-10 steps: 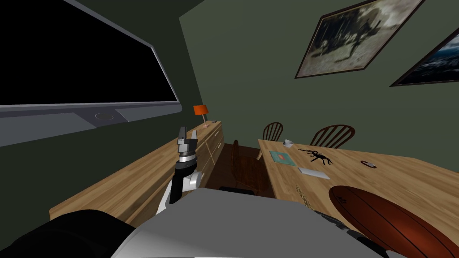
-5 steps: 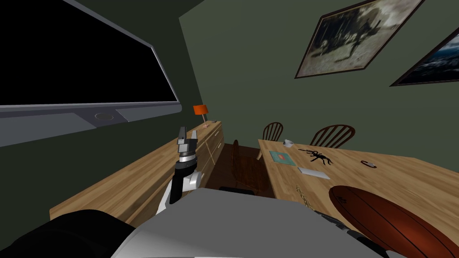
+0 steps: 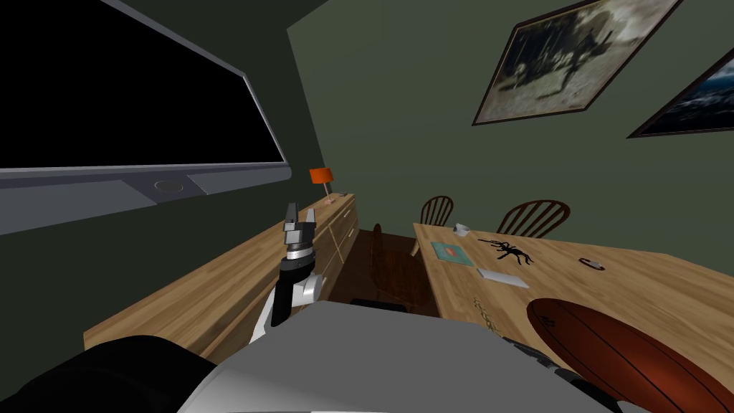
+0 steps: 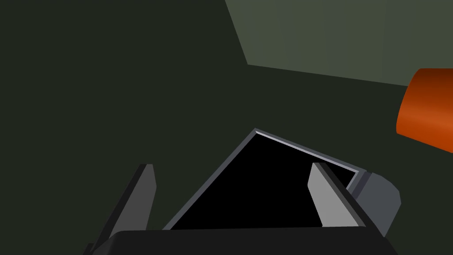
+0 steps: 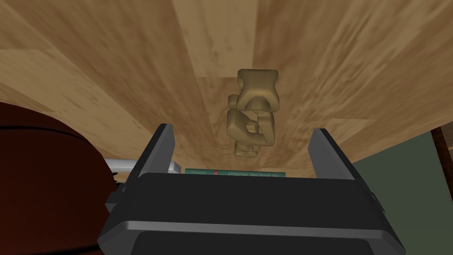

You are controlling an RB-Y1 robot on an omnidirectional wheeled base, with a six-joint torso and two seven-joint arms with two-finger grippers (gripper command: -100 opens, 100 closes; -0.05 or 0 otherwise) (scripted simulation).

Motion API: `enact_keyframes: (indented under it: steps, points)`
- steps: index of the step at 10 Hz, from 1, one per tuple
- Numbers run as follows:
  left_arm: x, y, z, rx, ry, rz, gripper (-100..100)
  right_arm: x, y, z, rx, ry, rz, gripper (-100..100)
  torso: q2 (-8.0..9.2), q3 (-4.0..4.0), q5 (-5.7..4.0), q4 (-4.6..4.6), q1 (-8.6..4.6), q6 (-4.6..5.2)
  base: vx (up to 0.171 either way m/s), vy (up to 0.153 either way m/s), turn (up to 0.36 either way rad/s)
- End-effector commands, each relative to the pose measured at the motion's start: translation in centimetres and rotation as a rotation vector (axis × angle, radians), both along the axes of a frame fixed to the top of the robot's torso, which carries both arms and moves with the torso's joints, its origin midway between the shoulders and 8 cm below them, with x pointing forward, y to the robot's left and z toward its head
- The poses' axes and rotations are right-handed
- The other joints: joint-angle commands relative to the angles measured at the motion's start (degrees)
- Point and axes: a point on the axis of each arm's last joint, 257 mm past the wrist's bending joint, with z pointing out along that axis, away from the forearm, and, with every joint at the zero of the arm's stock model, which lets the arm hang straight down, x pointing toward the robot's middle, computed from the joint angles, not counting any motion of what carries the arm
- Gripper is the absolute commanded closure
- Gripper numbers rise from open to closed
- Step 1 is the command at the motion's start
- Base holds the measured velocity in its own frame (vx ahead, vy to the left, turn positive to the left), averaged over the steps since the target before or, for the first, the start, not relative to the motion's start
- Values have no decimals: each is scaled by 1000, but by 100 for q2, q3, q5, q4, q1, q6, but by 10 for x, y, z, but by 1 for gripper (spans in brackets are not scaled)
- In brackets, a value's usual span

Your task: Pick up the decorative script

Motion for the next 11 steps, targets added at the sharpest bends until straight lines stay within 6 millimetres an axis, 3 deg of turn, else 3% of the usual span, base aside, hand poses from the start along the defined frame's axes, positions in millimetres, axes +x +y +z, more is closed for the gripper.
enact_keyframes:
  steps: [1, 5, 6, 10, 11]
  points:
    - [0, 0, 0, 0, 0, 0, 0, -2, 1, -9, 1, 1, -13, -100, 0, 0, 0, 0, 0, 0, 0, -24, 78]
    - [0, 0, 0, 0, 0, 0, 0, -3, 3, -17, 2, 2, -24, -100, -1, 0, -2, 0, -9, -1, 0, -21, 58]
    - [0, 0, 0, 0, 0, 0, 0, -3, 3, -18, 2, 2, -24, 100, -1, 0, -1, 0, -4, 1, 0, 0, 0]
    - [0, 0, 0, 0, 0, 0, 0, -3, 3, -17, 3, 1, -23, 100, -3, -2, -3, -2, -7, 2, 0, 0, 0]
    - [0, 0, 0, 0, 0, 0, 0, -3, 3, -17, 3, 1, -23, 0, -3, -2, -3, -2, -7, 2, 0, 0, 0]
